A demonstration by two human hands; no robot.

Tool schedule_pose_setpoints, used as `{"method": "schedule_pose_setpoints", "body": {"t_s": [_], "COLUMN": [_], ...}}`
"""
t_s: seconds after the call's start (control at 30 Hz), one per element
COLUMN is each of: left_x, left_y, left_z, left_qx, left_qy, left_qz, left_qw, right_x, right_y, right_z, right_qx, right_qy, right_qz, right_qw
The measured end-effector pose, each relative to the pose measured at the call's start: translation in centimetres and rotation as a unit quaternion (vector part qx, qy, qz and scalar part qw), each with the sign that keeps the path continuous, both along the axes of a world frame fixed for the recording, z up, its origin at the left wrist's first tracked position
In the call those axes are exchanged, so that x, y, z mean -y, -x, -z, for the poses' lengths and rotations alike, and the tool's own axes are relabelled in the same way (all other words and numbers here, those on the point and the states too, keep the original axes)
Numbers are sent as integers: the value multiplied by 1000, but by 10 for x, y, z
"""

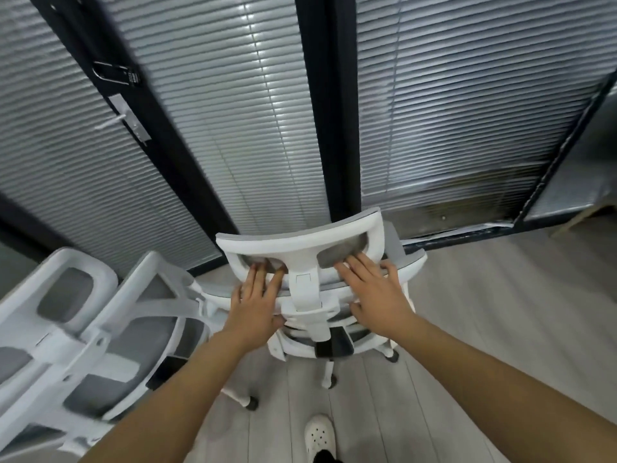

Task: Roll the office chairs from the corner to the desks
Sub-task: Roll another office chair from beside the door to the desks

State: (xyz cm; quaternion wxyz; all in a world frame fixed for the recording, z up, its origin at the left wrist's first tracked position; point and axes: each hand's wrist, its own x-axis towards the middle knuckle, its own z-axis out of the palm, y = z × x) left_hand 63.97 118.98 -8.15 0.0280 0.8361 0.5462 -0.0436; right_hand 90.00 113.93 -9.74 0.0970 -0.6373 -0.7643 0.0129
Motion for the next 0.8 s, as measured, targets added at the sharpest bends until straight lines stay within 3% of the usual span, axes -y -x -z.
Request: {"method": "schedule_pose_setpoints", "body": {"t_s": [0.17, 0.37, 0.47, 0.63, 0.8], "left_x": [42, 79, 92, 98, 94], "left_y": [-52, -111, -133, -161, -164], "left_z": [2, 14, 22, 28, 32], "left_qx": [-13, 47, 66, 132, 286], "left_qy": [1, -28, -63, -30, -42], "left_qz": [43, 141, 238, 366, 429], "left_qw": [999, 989, 967, 921, 856], "right_x": [49, 112, 148, 205, 266], "right_y": [-51, -108, -128, -140, -109], "right_z": [10, 5, -5, -18, -11], "right_qx": [21, 5, -9, -19, 8], "right_qy": [-12, 4, 33, 74, 94], "right_qz": [19, 75, 118, 223, 342], "right_qw": [1000, 997, 992, 972, 935]}}
